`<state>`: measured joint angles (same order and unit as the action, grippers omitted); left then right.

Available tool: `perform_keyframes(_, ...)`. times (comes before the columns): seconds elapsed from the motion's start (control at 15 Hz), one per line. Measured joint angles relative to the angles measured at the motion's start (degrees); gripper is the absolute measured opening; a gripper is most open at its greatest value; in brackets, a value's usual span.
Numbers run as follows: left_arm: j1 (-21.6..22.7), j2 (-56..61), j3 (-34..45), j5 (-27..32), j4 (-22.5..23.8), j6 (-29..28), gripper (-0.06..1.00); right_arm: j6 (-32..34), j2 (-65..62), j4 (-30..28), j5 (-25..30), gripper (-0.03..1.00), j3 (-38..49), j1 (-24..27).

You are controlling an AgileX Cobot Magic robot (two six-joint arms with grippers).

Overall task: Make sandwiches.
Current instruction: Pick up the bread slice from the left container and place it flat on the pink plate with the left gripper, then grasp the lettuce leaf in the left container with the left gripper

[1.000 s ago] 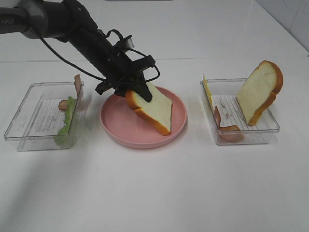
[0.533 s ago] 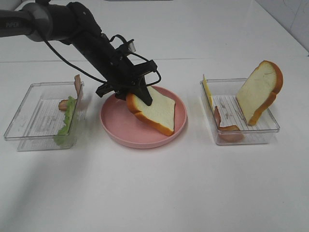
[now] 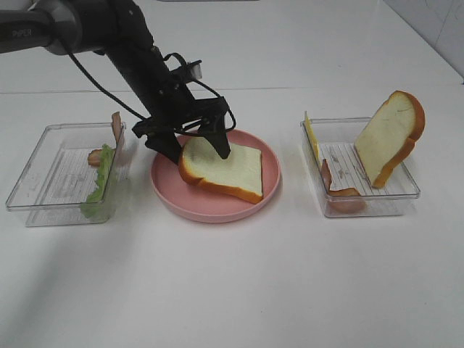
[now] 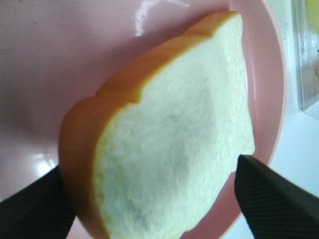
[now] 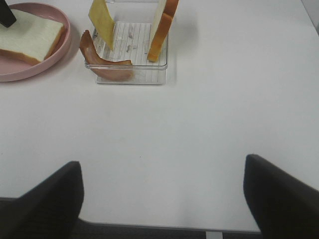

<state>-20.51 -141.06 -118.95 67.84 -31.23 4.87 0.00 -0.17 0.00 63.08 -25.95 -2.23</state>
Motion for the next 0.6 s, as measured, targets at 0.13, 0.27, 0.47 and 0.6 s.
perform_keyframes(0.13,-0.1,0.0,-5.2,1.3,6.5,-3.0,0.8,0.0,0.0,0.0,0.0,0.85,0.0,0.0)
perform_keyframes(0.27,-0.5,0.5,-10.1,1.3,10.9,-5.4,0.8,0.0,0.0,0.0,0.0,0.85,0.0,0.0)
perform_keyframes(0.47,-1.1,4.1,-11.6,1.4,11.6,-5.7,0.8,0.0,0.0,0.0,0.0,0.85,0.0,0.0)
perform_keyframes(0.6,-1.1,9.8,-8.6,1.5,15.1,-5.9,0.8,0.0,0.0,0.0,0.0,0.85,0.0,0.0)
